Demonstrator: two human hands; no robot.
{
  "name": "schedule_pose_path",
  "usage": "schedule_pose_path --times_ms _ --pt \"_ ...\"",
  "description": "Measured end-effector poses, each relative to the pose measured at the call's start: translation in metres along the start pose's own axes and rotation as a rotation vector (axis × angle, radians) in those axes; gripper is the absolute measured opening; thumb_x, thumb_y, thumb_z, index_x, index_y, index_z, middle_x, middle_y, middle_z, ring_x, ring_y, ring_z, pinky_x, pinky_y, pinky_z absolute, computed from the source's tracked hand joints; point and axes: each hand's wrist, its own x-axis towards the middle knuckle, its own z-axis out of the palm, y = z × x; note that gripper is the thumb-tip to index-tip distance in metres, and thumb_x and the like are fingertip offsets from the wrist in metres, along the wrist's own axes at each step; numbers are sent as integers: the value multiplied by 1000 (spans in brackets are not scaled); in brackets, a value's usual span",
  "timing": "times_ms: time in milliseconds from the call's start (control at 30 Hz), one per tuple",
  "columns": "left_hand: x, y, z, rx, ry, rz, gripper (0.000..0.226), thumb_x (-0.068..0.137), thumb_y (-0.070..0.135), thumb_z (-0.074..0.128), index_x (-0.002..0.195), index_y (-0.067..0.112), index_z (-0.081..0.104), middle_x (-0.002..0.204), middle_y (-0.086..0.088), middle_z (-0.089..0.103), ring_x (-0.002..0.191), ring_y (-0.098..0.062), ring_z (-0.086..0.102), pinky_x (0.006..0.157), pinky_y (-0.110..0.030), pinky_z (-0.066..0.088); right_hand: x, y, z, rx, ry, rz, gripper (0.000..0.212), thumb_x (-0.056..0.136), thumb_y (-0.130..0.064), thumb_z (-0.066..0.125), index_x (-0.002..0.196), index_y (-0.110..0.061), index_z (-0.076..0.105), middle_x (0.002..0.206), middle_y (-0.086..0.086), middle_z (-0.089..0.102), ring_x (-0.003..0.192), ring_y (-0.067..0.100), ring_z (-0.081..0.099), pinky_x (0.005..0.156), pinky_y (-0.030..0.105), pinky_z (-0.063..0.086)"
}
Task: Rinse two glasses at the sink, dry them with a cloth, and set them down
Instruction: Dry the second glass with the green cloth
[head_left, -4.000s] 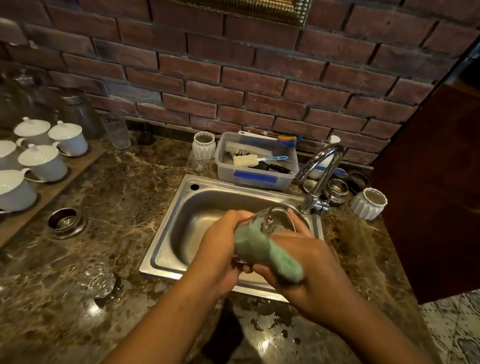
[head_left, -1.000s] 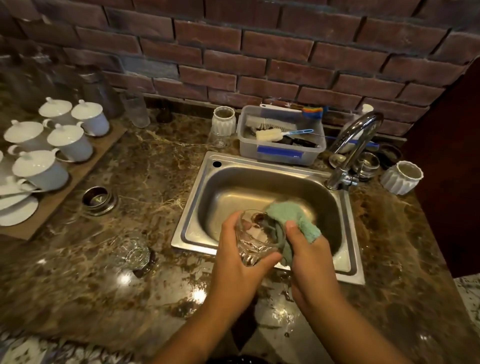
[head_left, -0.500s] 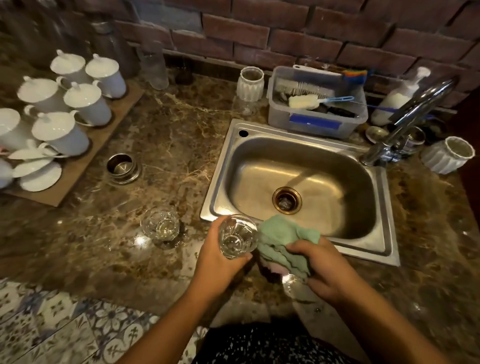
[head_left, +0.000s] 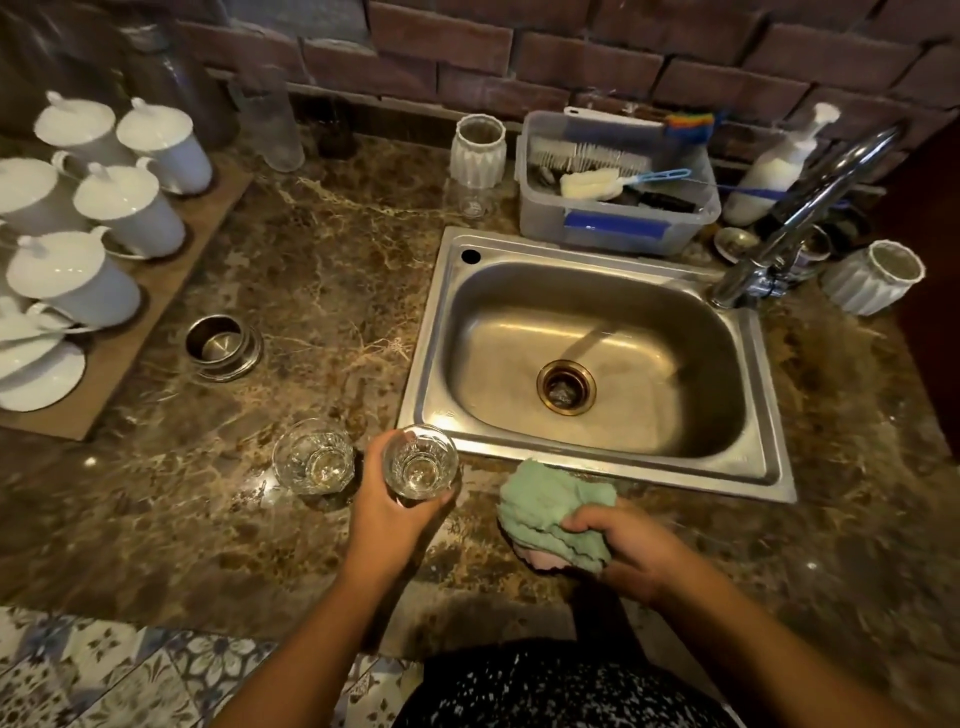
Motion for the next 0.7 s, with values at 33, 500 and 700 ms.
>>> schedule_pose_path --times_ms 33,500,700 --pt "0 -2 0 3 3 1 97 66 8 94 118 72 43 124 37 56 116 23 48 93 6 33 3 2 -2 10 4 -9 48 89 20 40 133 7 56 128 33 63 117 45 62 96 49 52" --pt "-94 7 36 -136 359 -357 33 93 2 67 116 23 57 120 -12 66 104 -30 65 79 -37 55 -3 2 -33 -218 -121 -171 48 84 28 42 120 7 64 115 29 70 94 41 69 69 44 61" --pt "-76 62 88 -440 -195 -413 48 85 45 62 123 17 67 124 -15 71 118 -35 66 101 -55 53 -14 -5 -55 -330 -344 -110 51 74 20 53 121 5 66 118 27 70 106 40 68 93 47 55"
